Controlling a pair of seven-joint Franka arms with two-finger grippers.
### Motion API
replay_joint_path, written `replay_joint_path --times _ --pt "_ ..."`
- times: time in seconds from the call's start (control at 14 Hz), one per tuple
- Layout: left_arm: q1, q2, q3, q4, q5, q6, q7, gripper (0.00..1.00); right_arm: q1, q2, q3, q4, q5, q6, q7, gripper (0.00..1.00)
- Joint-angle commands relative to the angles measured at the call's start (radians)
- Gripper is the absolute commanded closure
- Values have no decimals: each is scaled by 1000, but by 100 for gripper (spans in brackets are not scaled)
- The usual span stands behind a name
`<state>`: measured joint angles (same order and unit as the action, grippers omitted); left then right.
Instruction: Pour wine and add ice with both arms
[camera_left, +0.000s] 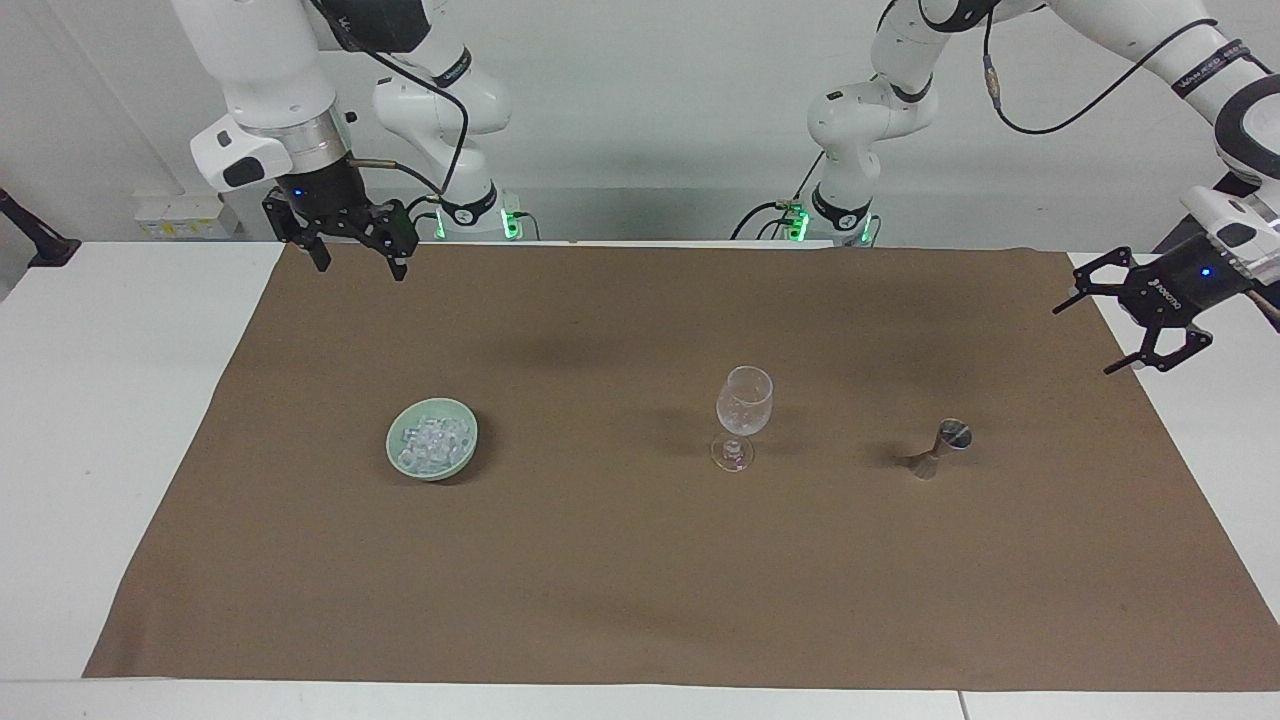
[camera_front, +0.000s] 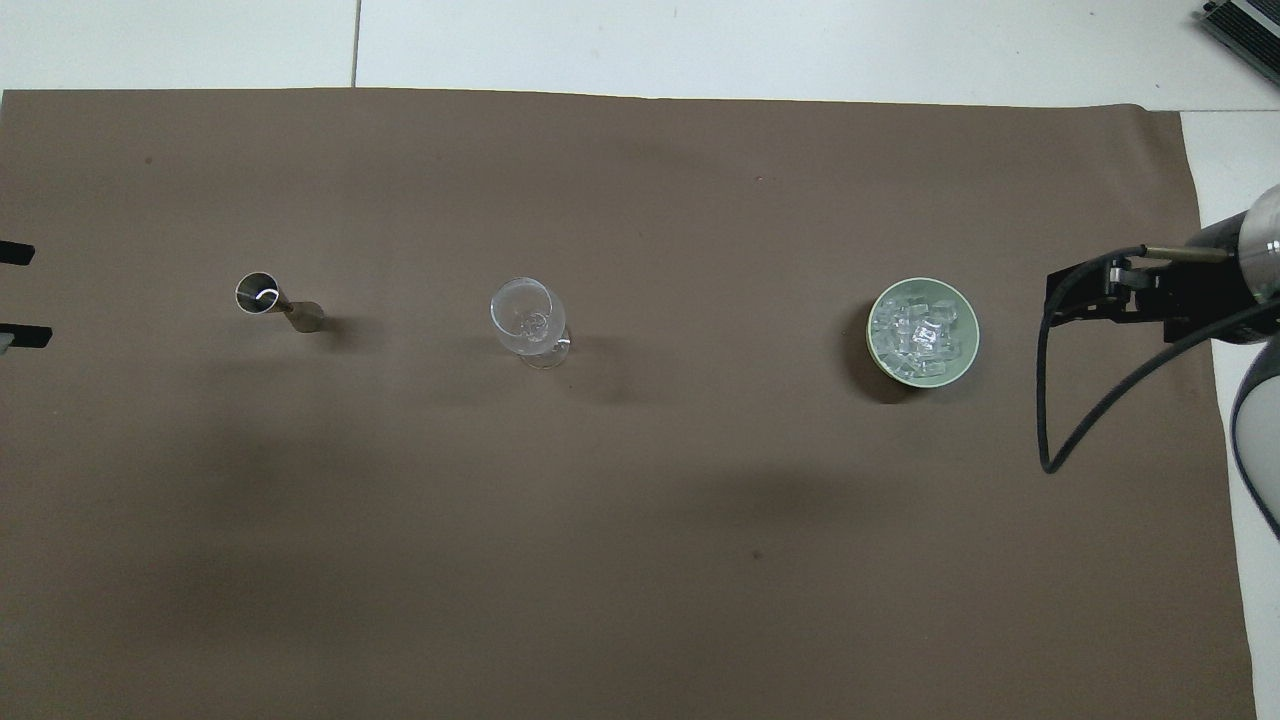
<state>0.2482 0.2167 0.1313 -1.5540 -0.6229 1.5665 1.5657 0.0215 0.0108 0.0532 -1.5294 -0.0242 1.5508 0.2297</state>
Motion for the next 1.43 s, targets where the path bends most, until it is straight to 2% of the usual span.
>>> replay_joint_path --times 0.0,0.29,0.72,1.15,1.36 --pt "49 36 -10 -23 -93 -17 172 0 -14 6 7 12 17 -6 -16 0" --pt "86 119 -18 -23 -190 -71 339 0 -14 6 5 11 17 -6 -16 0" --pt "140 306 -38 -26 -359 -184 571 0 -14 6 5 12 17 -6 -16 0" --pt "259 488 -206 -15 -506 -209 683 0 -14 8 7 12 17 -6 -16 0" --pt "272 533 -219 -14 -506 -207 775 0 -14 6 7 12 17 -6 -16 0"
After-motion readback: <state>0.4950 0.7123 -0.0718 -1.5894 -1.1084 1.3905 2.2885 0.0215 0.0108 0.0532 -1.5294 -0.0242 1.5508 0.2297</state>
